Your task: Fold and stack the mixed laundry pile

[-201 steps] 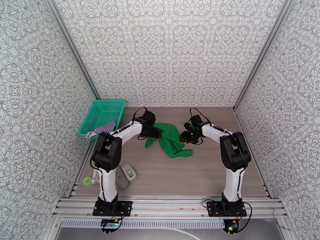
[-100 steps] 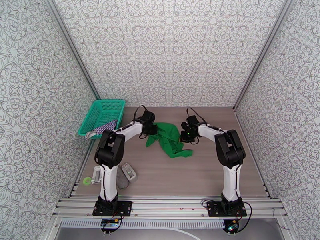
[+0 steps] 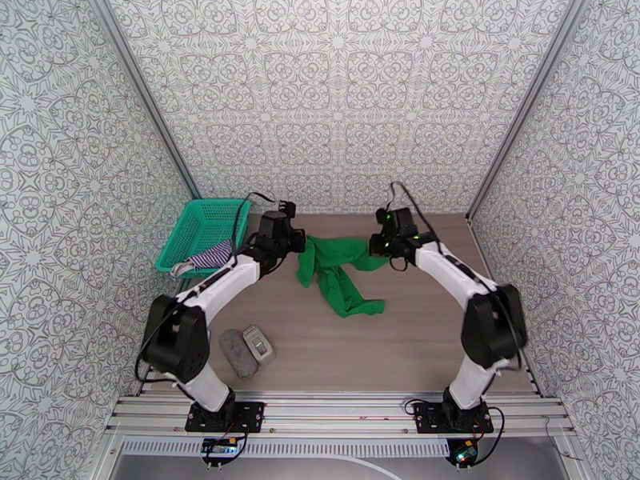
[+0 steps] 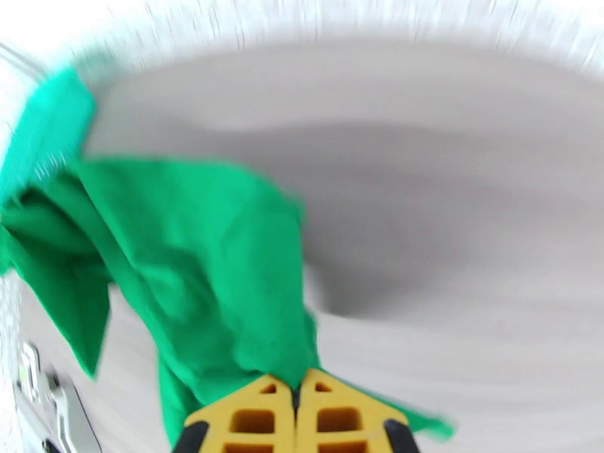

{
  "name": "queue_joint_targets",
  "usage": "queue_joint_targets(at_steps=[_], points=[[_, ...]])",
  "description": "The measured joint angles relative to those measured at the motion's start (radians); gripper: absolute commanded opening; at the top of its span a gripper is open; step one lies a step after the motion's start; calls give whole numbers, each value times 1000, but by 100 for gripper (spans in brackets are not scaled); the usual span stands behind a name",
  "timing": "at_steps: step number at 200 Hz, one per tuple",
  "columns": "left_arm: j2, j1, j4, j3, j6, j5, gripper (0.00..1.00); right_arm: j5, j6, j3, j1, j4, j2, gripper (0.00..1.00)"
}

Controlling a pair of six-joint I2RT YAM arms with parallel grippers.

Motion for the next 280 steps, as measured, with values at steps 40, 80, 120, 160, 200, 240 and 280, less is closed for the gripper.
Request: queue_joint_targets(at_steps=[40, 80, 120, 160, 200, 240, 280], points=[[-126, -37, 14, 8, 75, -18, 0, 147, -64, 36, 0, 16, -142, 0], [-262, -97, 10, 125, 172, -5, 0, 241, -142, 113, 0, 10, -270, 0], [-359, -221, -18, 328, 301, 47, 0, 304, -204, 196, 0, -5, -431, 0], [-386, -336, -106, 490, 379, 42, 0, 341, -266, 364, 0, -119, -510, 0], [-332, -295, -139, 396, 347, 52, 17, 269, -288, 524, 0, -230, -397, 0], [-116, -262, -24, 85, 204, 178, 54, 117, -266, 531, 0, -301, -155, 0], [31, -255, 86, 5, 91, 311, 79, -93, -206, 591, -6, -336, 63, 0]])
